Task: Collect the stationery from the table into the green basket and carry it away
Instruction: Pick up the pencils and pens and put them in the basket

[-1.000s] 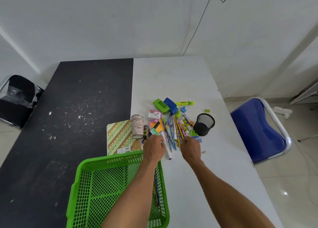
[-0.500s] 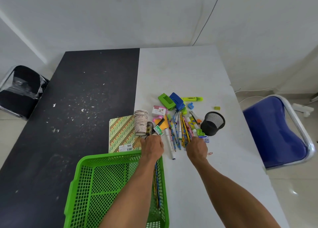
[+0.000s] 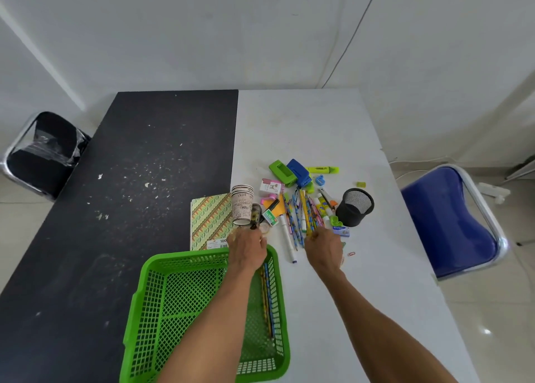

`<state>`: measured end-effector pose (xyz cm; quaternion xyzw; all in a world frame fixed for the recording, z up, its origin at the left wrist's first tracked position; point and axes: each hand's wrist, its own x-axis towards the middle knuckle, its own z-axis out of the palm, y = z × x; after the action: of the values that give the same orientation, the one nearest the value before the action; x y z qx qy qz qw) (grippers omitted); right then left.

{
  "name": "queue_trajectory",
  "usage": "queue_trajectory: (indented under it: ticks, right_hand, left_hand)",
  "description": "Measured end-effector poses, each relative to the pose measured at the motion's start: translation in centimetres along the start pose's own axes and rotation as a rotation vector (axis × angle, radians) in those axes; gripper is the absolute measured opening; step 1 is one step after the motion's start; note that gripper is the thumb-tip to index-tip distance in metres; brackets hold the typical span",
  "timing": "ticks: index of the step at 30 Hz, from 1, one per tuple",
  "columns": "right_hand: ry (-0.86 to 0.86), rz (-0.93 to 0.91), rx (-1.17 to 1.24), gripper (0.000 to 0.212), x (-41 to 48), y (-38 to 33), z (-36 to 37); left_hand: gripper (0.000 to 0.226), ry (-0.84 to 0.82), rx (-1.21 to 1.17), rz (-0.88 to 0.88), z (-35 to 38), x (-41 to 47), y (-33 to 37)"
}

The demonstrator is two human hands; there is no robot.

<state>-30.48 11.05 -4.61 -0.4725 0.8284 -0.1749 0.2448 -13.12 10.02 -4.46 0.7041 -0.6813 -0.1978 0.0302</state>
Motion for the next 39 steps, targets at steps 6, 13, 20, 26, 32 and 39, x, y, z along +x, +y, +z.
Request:
queue_trajectory:
  ticks: [6,13,20,26,32,39]
  right_hand:
    - [0.076,-0.176,0.212,0.014,-10.3,-4.1,-0.1]
    - [-0.195,-0.179,-0.158,0.038,-20.3,-4.0,4.5]
    - [-0.264,-0.132,-0.400,0.028,-20.4,-3.6,7.3]
    - [-0.219,-0.171,-0.433,0.028,-18.7,-3.7,8.2]
    - [-0.265,-0.239,-0.460,0.030,-17.8,-2.8,8.9]
    - [-0.203,-0.242,-0.401,0.027,-17.7,-3.2,9.1]
  left_hand:
    - [0.028,-0.027,0.028,-0.001,-1.0,-3.3,-4.0]
    - [0.065,-0.141,0.083,-0.088,-2.9,-5.8,-8.5]
    - [0.096,-0.288,0.083,0.000,-2.9,-6.2,-11.1]
    - [0.099,-0.235,0.107,0.063,-2.0,-6.3,-12.2]
    - [0.101,-0.199,0.137,0.084,-1.1,-6.4,-12.6]
    - [0.090,-0.002,0.086,0.109,-0.2,-7.2,-12.0]
